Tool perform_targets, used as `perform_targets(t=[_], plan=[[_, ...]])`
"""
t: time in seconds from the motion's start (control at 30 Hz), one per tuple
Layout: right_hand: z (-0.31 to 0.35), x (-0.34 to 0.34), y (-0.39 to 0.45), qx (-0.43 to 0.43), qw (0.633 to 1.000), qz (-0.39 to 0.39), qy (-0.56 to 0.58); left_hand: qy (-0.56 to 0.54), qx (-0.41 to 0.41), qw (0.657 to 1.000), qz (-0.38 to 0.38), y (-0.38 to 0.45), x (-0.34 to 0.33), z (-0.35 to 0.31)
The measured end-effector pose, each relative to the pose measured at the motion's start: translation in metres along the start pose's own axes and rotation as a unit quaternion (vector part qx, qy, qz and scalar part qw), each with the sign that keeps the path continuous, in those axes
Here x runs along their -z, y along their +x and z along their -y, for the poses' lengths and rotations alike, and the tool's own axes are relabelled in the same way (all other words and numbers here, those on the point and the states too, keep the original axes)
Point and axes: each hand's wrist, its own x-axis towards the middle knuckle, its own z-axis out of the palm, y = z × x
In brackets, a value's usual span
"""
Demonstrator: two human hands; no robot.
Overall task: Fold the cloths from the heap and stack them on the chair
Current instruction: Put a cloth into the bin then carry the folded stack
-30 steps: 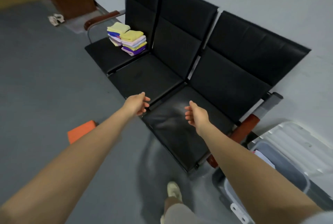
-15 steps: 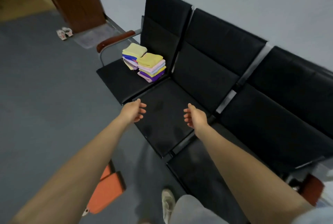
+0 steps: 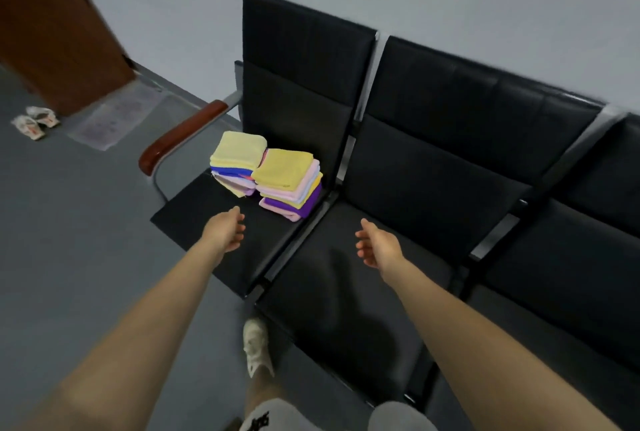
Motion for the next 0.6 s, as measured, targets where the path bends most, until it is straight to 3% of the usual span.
perform_targets(t=[0.23, 0.47, 0.6], plan=[[0.057, -0.146, 0.112, -0.069, 0.995, -0.07, 0.015, 0.063, 0.05, 0.994, 0.076, 0.174, 0.017, -0.056], [0.082, -0.24, 0.289, -0.039, 0.991, -0.089, -0.089, 0.209, -0.001, 0.969, 0.13, 0.368, -0.034, -0.072], [0.081, -0.26, 0.366, -0.039, 0.985, -0.122, -0.118, 0.283, -0.05, 0.946, 0.149, 0.422, -0.079, -0.073]])
